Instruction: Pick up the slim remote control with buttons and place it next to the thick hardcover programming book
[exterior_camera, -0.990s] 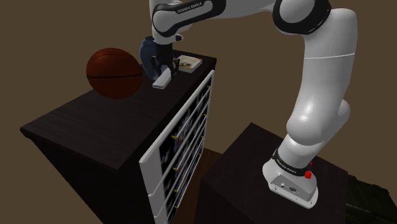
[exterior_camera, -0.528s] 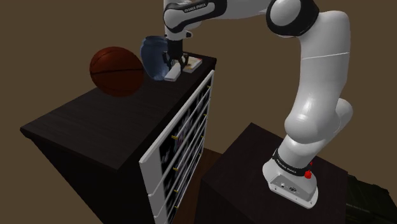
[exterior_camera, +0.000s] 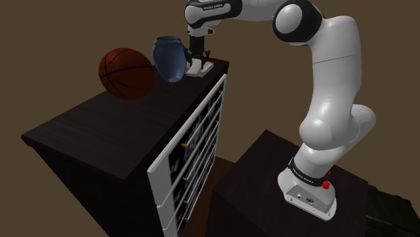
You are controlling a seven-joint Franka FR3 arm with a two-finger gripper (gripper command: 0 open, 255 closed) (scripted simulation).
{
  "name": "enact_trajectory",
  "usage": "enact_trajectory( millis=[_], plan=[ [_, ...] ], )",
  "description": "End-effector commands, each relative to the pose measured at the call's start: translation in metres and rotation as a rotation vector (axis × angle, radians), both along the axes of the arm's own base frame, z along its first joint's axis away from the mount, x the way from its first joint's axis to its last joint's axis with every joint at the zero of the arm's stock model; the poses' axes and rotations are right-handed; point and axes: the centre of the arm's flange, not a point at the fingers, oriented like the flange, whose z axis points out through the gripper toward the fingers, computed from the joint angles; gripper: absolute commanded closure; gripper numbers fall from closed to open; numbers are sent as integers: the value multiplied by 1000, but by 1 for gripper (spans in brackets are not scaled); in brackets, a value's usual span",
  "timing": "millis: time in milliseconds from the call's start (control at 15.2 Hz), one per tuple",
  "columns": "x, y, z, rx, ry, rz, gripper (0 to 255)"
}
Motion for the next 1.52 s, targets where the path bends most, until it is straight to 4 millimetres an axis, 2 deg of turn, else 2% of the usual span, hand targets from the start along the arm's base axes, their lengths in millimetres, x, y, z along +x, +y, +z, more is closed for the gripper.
enact_trajectory(
  millis=[0,66,1122,1452],
  plan=[
    [8,-24,-6,2,9,2,255],
    [11,-35,-6,2,9,2,255],
    [11,-35,-91,2,9,2,255],
    [11,-35,-94,2,9,2,255]
  ],
)
